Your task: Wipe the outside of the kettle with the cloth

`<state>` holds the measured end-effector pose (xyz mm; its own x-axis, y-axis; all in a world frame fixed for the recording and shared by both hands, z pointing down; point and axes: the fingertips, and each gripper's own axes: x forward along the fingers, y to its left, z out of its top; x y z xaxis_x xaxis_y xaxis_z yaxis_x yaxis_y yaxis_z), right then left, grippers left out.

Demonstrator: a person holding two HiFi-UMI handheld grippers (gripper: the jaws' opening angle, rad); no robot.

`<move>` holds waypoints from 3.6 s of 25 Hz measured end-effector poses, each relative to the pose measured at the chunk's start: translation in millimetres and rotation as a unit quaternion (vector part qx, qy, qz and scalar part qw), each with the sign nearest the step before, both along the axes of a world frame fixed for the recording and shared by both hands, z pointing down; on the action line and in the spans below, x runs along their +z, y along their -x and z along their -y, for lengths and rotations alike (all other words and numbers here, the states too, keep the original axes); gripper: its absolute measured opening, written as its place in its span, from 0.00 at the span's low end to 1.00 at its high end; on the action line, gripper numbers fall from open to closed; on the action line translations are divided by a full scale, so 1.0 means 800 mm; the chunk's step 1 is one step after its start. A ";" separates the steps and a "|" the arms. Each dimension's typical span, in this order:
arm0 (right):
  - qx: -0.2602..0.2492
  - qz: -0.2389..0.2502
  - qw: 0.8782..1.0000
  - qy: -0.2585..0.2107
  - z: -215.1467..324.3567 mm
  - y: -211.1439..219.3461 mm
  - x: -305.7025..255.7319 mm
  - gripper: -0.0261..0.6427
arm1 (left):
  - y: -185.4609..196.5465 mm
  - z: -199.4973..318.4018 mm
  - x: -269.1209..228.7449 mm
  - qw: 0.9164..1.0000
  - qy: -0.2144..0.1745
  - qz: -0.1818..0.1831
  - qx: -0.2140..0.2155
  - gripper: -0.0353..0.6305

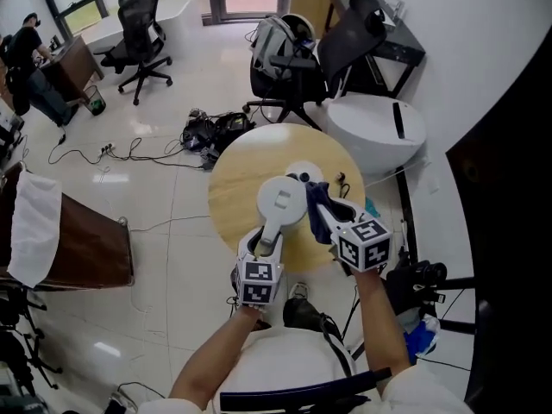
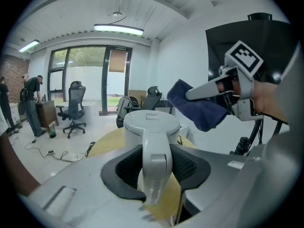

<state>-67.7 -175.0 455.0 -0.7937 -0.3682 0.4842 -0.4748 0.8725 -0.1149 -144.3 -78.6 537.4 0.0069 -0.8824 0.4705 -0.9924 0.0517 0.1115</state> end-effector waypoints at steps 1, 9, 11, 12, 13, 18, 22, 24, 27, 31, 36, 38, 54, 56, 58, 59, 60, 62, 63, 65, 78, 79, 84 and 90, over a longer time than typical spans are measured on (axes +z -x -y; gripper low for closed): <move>0.007 0.010 1.000 0.005 -0.012 -0.008 0.001 0.17 | 0.001 0.000 -0.001 1.000 0.001 0.000 0.003 0.29; -0.009 0.025 1.000 0.007 -0.081 -0.012 0.025 0.17 | 0.010 0.003 -0.001 0.999 0.007 0.006 0.034 0.29; -0.026 0.023 0.999 0.001 -0.087 -0.003 0.033 0.17 | 0.011 0.004 -0.001 0.999 0.011 0.008 0.044 0.29; -0.032 0.023 0.999 0.001 -0.090 0.002 0.039 0.17 | 0.011 0.003 -0.001 0.999 0.013 0.010 0.048 0.29; -0.037 0.024 0.999 0.005 -0.092 0.007 0.045 0.17 | 0.011 0.003 -0.001 0.998 0.014 0.011 0.052 0.29; -0.038 0.079 0.993 0.076 -0.096 0.025 0.063 0.17 | 0.013 0.001 -0.003 0.998 0.019 0.016 0.062 0.29; 0.021 0.200 0.965 0.169 -0.093 0.012 0.047 0.17 | 0.016 0.000 -0.004 0.998 0.021 0.015 0.061 0.29; 0.107 0.254 0.942 0.194 -0.083 -0.006 0.050 0.17 | 0.017 -0.001 -0.005 0.998 0.022 0.011 0.057 0.29; 0.199 0.298 0.914 0.192 -0.081 -0.015 0.063 0.17 | 0.015 -0.004 -0.006 0.999 0.025 0.002 0.039 0.29; 0.217 0.347 0.900 0.150 -0.092 0.007 0.057 0.17 | 0.012 -0.008 -0.008 0.999 0.035 -0.007 0.009 0.30; 0.216 0.359 0.905 0.067 -0.099 0.013 0.080 0.17 | 0.013 -0.007 -0.009 0.999 0.038 -0.002 0.011 0.30; 0.200 0.359 0.911 0.045 -0.106 0.022 0.086 0.17 | 0.014 -0.007 -0.009 0.999 0.039 0.001 0.014 0.30; 0.353 0.255 0.861 0.262 -0.094 0.029 0.283 0.17 | 0.026 -0.001 -0.018 1.000 0.022 0.000 0.022 0.30; 0.376 0.225 0.844 0.310 -0.095 0.026 0.311 0.17 | 0.026 -0.003 -0.016 0.999 0.023 -0.002 0.024 0.30; 0.391 0.211 0.825 0.349 -0.095 0.021 0.331 0.17 | 0.024 -0.005 -0.015 0.999 0.023 -0.001 0.027 0.30; 0.396 0.207 0.817 0.365 -0.094 0.018 0.340 0.17 | 0.023 -0.005 -0.014 0.999 0.023 0.000 0.028 0.30; 0.400 0.205 0.809 0.378 -0.093 0.015 0.348 0.17 | 0.022 -0.006 -0.013 0.999 0.024 0.000 0.029 0.30; 0.403 0.204 0.802 0.391 -0.091 0.011 0.356 0.17 | 0.020 -0.008 -0.011 0.999 0.027 0.000 0.032 0.30; 0.401 0.204 0.802 0.393 -0.090 0.010 0.356 0.17 | 0.020 -0.007 -0.011 0.999 0.028 0.001 0.034 0.30; 0.391 0.210 0.807 0.388 -0.089 0.009 0.348 0.17 | 0.021 -0.005 -0.011 0.999 0.033 0.006 0.043 0.30; 0.274 0.293 0.889 0.219 -0.066 -0.008 0.119 0.16 | 0.026 0.001 -0.012 0.982 0.068 0.036 0.174 0.30; 0.268 0.299 0.892 0.209 -0.063 -0.010 0.105 0.16 | 0.026 0.002 -0.011 0.980 0.068 0.036 0.182 0.30; 0.234 0.294 0.912 0.164 -0.059 -0.014 0.065 0.16 | 0.030 0.000 -0.010 0.975 0.064 0.026 0.213 0.30; 0.226 0.269 0.916 0.196 -0.046 -0.018 0.114 0.17 | 0.033 0.000 -0.012 0.970 0.057 0.016 0.235 0.30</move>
<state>-53.0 -138.4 546.5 -0.7661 -0.5990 0.2331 -0.5595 0.4431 -0.7004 -170.7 -78.6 527.9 0.3802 -0.7271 0.5717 -0.9120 -0.3977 0.1007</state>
